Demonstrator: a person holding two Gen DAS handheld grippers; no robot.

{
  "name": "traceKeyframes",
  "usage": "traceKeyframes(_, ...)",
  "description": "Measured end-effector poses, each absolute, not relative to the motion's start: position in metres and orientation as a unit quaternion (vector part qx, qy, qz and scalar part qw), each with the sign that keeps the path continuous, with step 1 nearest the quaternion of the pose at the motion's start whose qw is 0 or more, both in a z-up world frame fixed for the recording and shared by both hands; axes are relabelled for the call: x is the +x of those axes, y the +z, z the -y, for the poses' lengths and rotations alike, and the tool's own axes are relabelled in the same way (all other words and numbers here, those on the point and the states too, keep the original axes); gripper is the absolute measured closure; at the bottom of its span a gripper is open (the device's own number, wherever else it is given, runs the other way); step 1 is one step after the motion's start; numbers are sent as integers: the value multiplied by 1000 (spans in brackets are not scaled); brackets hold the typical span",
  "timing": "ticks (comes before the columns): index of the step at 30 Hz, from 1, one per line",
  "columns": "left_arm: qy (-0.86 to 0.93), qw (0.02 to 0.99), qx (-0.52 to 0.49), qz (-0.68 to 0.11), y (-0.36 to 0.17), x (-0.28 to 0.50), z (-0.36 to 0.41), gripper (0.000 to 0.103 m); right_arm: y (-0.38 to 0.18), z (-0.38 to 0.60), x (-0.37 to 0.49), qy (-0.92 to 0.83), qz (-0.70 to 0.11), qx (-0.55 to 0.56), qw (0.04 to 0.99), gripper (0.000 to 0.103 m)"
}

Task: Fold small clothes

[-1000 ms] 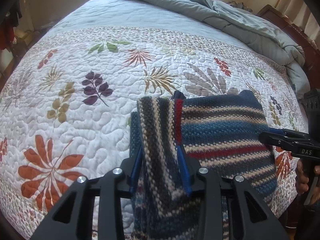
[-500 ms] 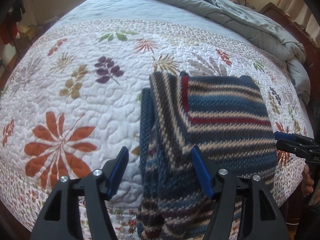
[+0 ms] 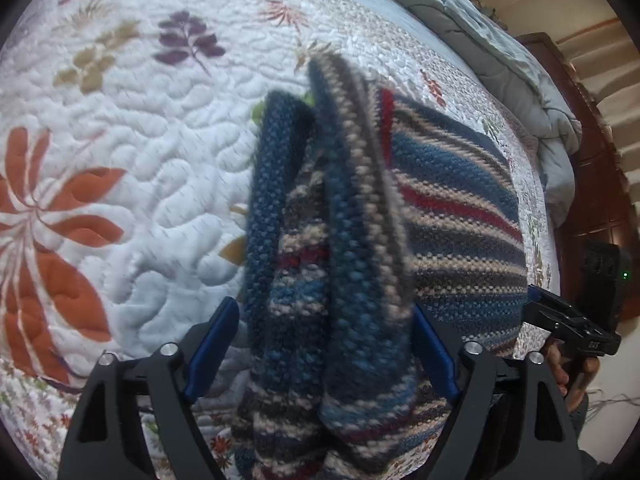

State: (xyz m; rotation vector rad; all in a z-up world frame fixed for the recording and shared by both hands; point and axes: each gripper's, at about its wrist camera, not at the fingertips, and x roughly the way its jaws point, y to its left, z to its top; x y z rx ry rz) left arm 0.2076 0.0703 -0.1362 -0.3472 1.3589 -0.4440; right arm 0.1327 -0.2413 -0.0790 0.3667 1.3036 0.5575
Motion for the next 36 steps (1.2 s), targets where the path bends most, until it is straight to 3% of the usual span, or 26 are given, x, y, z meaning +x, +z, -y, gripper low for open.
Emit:
traceKeyframes(14, -292, 707, -167, -622, -152, 213, -53, 12, -93, 237, 142, 282, -604, 202, 718, 21)
traceKeyframes(19, -303, 694, -201, -622, -152, 216, -56, 21, -97, 242, 141, 288, -605, 216, 710, 20)
traceKeyframes(29, -328, 679, -211, -621, -161, 217, -39, 20, -114, 247, 145, 303, -609, 251, 688, 18)
traceKeyframes(31, -318, 686, -210, -620, -158, 217, -43, 27, -115, 248, 144, 303, -607, 252, 690, 24)
traceKeyframes(33, -307, 699, -195, -616, -154, 214, -46, 44, -110, 248, 141, 299, -603, 232, 702, 33)
traceKeyframes(36, -299, 701, -211, -613, -150, 211, -55, 51, -101, 245, 136, 298, -594, 207, 718, 41)
